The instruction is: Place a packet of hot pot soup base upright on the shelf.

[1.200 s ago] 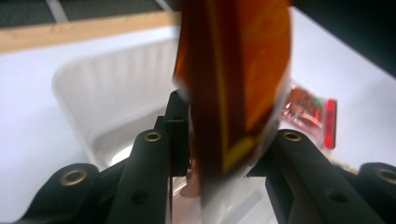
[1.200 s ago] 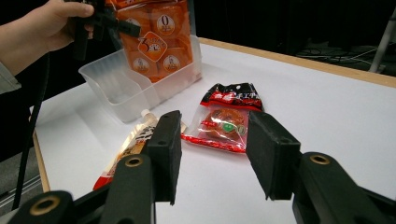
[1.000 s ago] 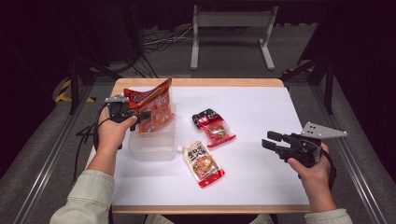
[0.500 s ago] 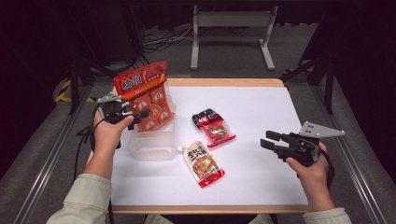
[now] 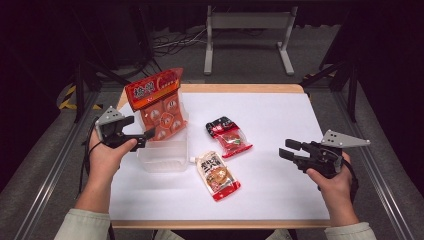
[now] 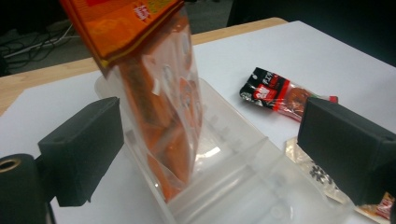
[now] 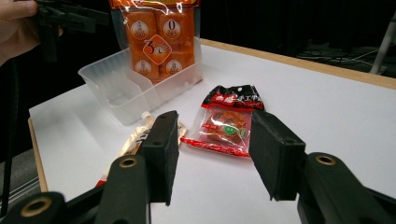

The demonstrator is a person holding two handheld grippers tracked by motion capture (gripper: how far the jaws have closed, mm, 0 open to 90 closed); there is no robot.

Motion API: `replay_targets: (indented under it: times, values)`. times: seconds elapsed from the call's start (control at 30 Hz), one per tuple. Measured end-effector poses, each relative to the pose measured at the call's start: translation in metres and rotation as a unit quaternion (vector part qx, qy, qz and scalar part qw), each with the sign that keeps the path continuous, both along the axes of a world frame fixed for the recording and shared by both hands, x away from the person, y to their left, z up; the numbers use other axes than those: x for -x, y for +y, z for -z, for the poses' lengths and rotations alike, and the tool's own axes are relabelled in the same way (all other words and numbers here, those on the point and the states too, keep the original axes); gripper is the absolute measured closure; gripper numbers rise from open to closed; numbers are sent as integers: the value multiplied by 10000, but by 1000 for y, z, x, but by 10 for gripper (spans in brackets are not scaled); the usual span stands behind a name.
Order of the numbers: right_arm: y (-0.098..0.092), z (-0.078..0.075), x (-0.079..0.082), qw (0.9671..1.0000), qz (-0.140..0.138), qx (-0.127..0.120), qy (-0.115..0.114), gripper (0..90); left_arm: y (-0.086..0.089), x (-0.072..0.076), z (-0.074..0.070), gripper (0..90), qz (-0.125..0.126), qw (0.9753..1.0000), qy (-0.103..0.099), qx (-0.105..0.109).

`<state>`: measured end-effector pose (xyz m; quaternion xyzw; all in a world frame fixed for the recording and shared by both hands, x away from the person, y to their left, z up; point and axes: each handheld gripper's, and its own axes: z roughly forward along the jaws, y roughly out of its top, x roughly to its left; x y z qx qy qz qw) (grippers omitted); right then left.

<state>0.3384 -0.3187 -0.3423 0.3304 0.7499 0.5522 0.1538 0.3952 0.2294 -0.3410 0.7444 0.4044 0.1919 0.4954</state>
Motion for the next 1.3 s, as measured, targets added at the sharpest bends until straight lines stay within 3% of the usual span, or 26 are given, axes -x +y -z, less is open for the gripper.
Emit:
replay_targets:
  times: [0.2,0.33,0.57,0.73,1.0,1.17,1.3]
  values:
    - [4,0,-2,10000,-66,2,-4,523,3,27,9,68,134,9996,-81,229]
    - [8,1,-5,9999,-110,28,22,517,5,41,16,67,305,9993,-81,202]
    - [12,2,-8,9998,-179,20,7,507,8,51,19,66,523,9986,7,88]
    - [17,2,-14,9997,-224,62,22,479,13,57,18,64,528,9985,89,146]
    - [35,-7,-38,9989,-362,237,166,419,17,63,20,64,518,9985,119,165]
    - [49,-9,-59,9985,-307,401,210,419,21,67,23,69,462,9985,248,156]
    - [56,-8,-71,9983,-281,499,145,423,23,69,24,69,440,9986,240,154]
